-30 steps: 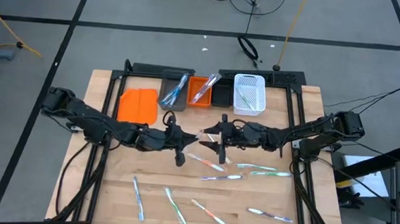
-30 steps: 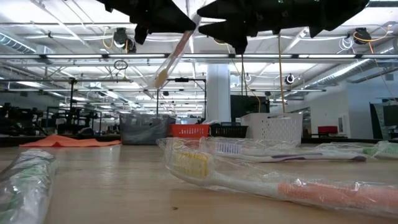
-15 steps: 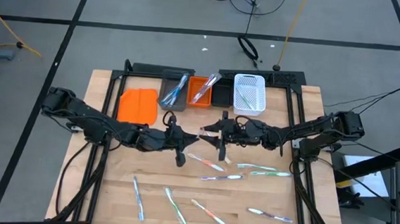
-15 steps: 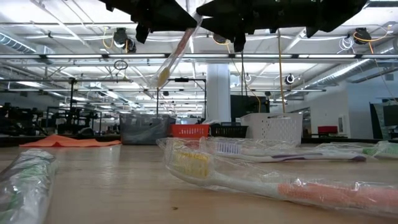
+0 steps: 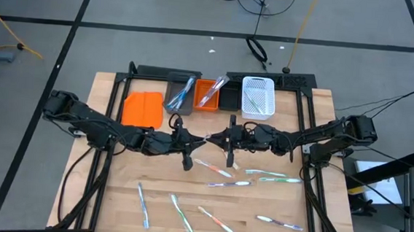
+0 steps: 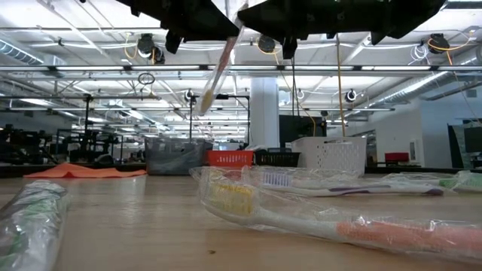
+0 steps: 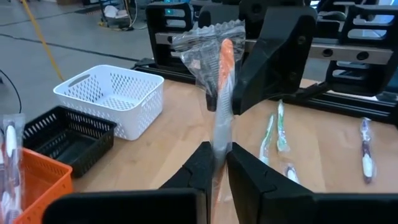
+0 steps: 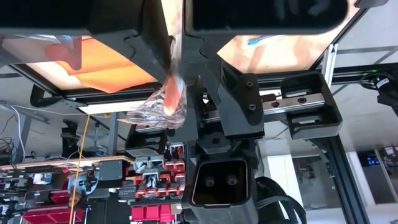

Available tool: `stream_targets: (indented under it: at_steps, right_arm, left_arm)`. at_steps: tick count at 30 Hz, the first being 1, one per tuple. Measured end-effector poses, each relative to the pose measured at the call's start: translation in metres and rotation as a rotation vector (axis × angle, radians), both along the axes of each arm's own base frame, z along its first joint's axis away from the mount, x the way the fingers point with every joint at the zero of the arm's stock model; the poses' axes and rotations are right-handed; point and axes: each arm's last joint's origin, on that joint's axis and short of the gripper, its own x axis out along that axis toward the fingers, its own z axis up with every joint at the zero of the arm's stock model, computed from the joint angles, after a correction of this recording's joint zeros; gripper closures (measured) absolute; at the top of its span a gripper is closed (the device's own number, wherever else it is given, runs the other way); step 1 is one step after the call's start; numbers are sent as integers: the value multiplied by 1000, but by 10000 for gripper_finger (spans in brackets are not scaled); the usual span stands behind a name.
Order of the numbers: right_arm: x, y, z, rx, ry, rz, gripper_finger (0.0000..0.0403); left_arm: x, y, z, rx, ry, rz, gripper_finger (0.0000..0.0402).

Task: Pick & Place Toothbrushes
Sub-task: Put the orange toothbrush into the black bin

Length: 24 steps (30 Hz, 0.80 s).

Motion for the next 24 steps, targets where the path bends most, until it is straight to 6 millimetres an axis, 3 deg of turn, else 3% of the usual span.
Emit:
stream_targets:
  at_steps: [13, 24]
  right_arm:
    - [0, 0, -1, -5, 11, -4, 394]
    - [-8, -14, 6, -28, 50, -75, 394]
  left_arm:
    - [-2, -2, 1, 146, 34, 31, 357]
    - [-17, -1, 12, 223, 77, 99, 248]
